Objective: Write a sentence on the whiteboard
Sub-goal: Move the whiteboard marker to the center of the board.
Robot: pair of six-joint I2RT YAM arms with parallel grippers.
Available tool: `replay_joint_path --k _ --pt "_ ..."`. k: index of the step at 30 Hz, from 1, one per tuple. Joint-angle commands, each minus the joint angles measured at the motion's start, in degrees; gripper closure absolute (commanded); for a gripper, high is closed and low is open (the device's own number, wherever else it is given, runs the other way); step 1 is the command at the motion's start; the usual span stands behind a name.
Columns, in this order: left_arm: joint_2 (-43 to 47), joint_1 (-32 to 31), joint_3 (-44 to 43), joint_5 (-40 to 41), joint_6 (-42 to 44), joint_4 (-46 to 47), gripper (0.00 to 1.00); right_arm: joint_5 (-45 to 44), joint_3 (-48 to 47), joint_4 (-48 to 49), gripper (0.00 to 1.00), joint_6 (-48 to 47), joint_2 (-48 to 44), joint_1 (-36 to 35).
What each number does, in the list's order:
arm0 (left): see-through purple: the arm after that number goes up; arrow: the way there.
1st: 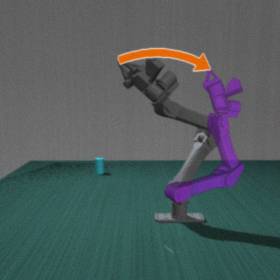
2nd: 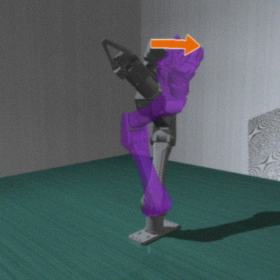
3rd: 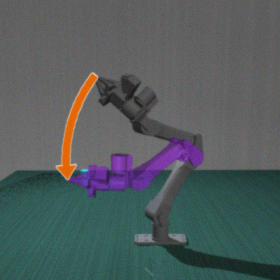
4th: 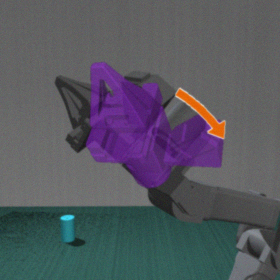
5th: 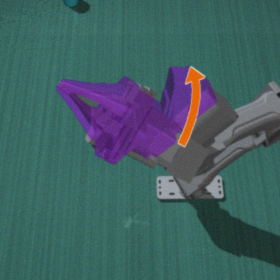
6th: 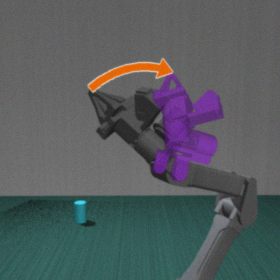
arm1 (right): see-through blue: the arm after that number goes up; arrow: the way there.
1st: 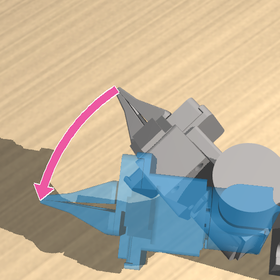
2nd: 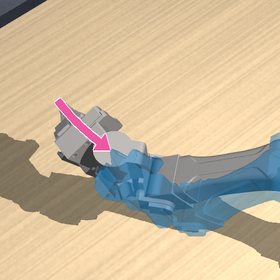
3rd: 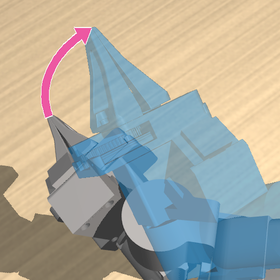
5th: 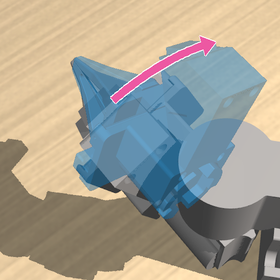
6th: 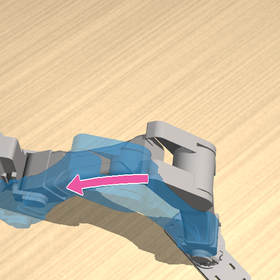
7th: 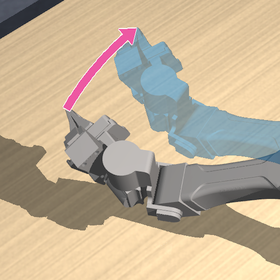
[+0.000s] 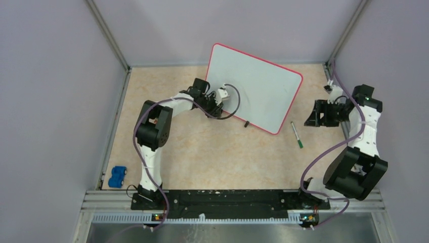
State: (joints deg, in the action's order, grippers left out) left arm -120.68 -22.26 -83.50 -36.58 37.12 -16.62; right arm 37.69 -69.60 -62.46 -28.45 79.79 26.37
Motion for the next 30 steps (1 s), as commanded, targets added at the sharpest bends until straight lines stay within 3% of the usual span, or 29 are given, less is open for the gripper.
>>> replay_joint_path --k 1,12,16,30 --pt "3.52 -4.28 1.38 -3.98 -3.61 0.84 0.65 2.49 -2.71 -0.18 0.32 -0.89 -3.01 1.57" --pt "3.14 -11.06 1.58 -4.45 -7.61 2.60 0.59 4.22 3.65 2.41 0.36 -0.82 -8.46 1.54" --pt "3.28 -11.84 1.38 -5.37 -9.91 2.80 0.52 4.72 6.26 3.77 0.41 -0.42 -9.66 0.26" --pt "20.47 -11.41 9.69 -9.53 -13.80 -7.51 0.38 -11.47 20.56 27.24 0.45 16.60 -16.92 -21.19"
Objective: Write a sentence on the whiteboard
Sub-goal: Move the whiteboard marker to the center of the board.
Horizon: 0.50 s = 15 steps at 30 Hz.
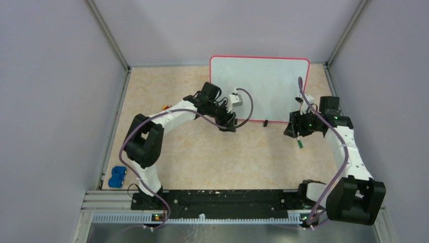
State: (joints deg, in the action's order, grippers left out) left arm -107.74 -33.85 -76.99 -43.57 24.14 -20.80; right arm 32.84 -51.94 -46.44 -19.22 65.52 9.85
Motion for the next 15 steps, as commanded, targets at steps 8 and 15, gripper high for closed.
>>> replay_joint_path --k 8,15 --pt "20.78 7.71 12.36 -9.20 -8.29 0.45 0.35 -17.66 7.48 23.97 0.45 15.22 -1.06 -16.97" --pt "29.21 14.94 15.91 -10.40 -15.10 8.33 0.34 -25.35 13.16 34.54 0.51 23.65 1.19 -21.54"
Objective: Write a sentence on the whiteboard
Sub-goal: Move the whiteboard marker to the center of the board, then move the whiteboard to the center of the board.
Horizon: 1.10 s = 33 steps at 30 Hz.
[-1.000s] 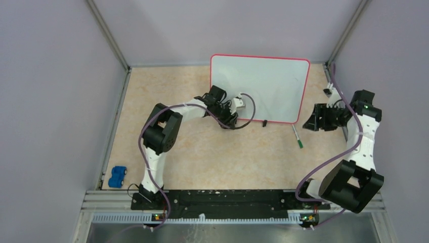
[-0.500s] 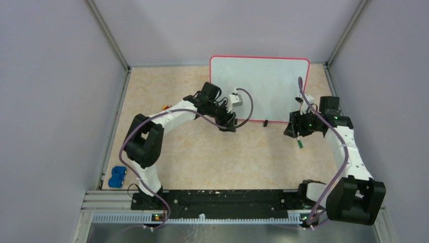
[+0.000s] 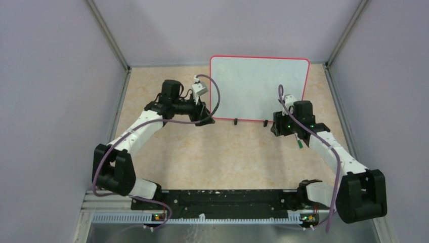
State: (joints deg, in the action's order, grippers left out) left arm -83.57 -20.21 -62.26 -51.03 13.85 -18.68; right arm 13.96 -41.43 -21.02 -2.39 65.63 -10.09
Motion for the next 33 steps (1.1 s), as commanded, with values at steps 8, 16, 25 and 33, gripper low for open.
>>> replay_joint_path --k 8,16,25,33 --pt "6.01 1.86 1.70 -3.80 -7.92 6.79 0.34 -15.35 1.05 13.42 0.54 10.39 9.15 -7.04" --pt "5.72 2.08 1.61 -3.69 -7.88 7.34 0.34 -17.32 -2.37 17.82 0.56 12.41 17.06 -8.03" --pt "5.57 2.37 2.89 -3.62 -7.67 7.56 0.34 -17.89 -4.33 20.46 0.55 13.61 20.26 -9.42" --pt "6.18 2.54 2.41 -4.13 -8.27 6.29 0.34 -18.58 -5.64 22.23 0.58 14.87 23.78 -9.67"
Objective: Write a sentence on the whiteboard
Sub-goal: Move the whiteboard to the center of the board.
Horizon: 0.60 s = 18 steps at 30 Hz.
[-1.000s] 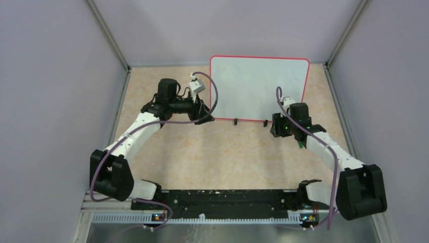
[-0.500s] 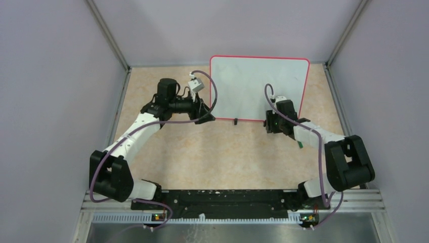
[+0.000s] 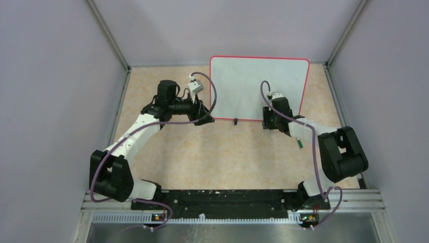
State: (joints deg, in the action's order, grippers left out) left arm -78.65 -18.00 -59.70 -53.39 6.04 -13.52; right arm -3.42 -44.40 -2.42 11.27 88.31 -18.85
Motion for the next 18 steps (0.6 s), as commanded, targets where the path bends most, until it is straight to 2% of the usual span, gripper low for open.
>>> replay_joint_path --k 1,6,18 --pt "1.41 0.40 -0.10 -1.87 -0.45 1.06 0.34 -1.31 -2.77 4.04 0.59 1.21 1.36 -0.89" --pt "1.51 0.57 1.15 -1.78 -0.11 1.10 0.34 -2.12 -3.78 4.25 0.62 1.27 3.18 -0.84" --pt "2.71 2.27 0.90 -1.14 0.05 -0.74 0.33 -1.02 -4.43 3.13 0.80 -0.35 3.27 -1.03"
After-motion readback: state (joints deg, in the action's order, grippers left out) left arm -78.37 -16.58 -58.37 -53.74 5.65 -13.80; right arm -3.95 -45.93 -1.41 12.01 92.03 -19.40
